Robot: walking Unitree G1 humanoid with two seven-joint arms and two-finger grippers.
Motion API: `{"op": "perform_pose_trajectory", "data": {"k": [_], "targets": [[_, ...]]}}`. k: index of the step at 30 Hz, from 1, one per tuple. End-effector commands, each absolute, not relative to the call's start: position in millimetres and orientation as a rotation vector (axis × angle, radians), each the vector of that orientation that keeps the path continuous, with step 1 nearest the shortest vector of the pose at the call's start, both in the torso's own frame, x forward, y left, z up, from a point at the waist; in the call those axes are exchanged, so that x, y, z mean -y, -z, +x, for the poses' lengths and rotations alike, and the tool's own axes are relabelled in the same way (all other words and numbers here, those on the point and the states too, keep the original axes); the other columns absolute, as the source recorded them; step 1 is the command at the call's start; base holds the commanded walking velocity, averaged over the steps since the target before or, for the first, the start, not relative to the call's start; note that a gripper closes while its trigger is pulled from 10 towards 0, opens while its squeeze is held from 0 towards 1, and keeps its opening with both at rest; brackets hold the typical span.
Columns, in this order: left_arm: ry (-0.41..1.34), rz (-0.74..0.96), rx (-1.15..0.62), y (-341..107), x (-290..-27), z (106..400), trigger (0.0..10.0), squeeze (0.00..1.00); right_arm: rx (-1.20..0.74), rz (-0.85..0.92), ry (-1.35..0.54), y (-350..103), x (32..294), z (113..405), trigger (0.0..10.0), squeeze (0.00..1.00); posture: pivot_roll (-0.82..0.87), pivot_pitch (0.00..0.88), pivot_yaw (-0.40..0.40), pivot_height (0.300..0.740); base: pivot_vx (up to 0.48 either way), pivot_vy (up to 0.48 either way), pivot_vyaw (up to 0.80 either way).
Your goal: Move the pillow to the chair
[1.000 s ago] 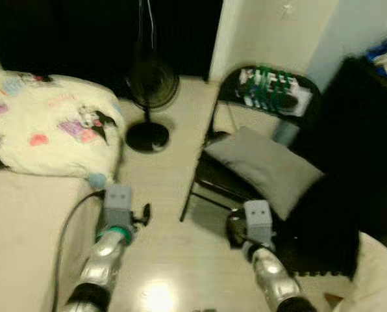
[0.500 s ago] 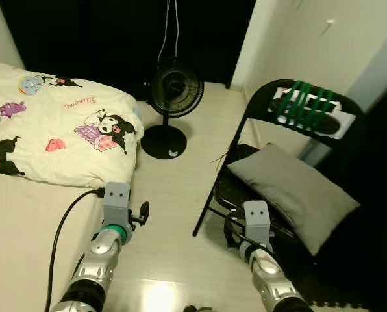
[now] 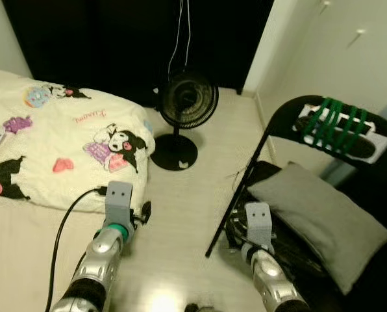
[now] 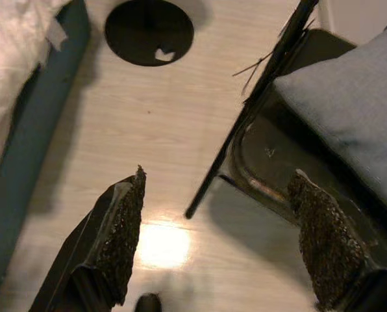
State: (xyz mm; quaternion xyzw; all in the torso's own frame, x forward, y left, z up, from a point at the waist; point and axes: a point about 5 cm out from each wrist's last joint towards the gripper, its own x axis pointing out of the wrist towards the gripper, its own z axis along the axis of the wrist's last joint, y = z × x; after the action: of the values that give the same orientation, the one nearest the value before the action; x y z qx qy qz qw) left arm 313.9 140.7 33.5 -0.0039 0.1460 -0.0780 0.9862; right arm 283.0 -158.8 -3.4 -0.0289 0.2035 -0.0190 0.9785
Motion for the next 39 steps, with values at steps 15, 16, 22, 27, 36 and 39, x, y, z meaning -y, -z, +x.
{"op": "perform_pose_trajectory", "data": {"k": [15,16,22,27,36,39], "targets": [[0.109,0.009,-0.327,-25.9,-147.3,310.6,10.0,0.0,-0.435,-0.065,0.042,7.0,158.9,281.1,10.0,0.0,-0.02,0.022,-0.03,0.74,0.016,0.0,0.0],[0.109,0.009,-0.327,-25.9,-147.3,310.6,10.0,0.0,-0.435,-0.065,0.042,7.0,158.9,281.1,10.0,0.0,-0.02,0.022,-0.03,0.74,0.0,0.0,0.0],[0.126,0.016,-0.325,-27.5,-144.8,312.6,10.0,0.0,-0.437,-0.069,0.045,6.8,160.3,281.6,10.0,0.0,-0.02,0.018,-0.028,0.74,0.0,-0.224,0.0],[0.13,0.016,-0.324,-27.9,-143.4,313.2,10.0,0.0,-0.437,-0.069,0.047,6.8,160.4,281.7,10.0,0.0,-0.02,0.016,-0.026,0.74,0.0,-0.48,0.0],[0.132,0.008,-0.326,-28.3,-143.6,314.4,10.0,0.0,-0.437,-0.068,0.05,6.6,160.7,282.0,10.0,0.0,-0.02,0.014,-0.024,0.74,0.0,-0.48,0.0],[0.131,0.008,-0.327,-28.1,-143.9,314.3,10.0,0.0,-0.437,-0.068,0.05,6.8,160.6,281.9,10.0,0.0,-0.02,0.012,-0.023,0.74,0.0,-0.48,0.0]]}}
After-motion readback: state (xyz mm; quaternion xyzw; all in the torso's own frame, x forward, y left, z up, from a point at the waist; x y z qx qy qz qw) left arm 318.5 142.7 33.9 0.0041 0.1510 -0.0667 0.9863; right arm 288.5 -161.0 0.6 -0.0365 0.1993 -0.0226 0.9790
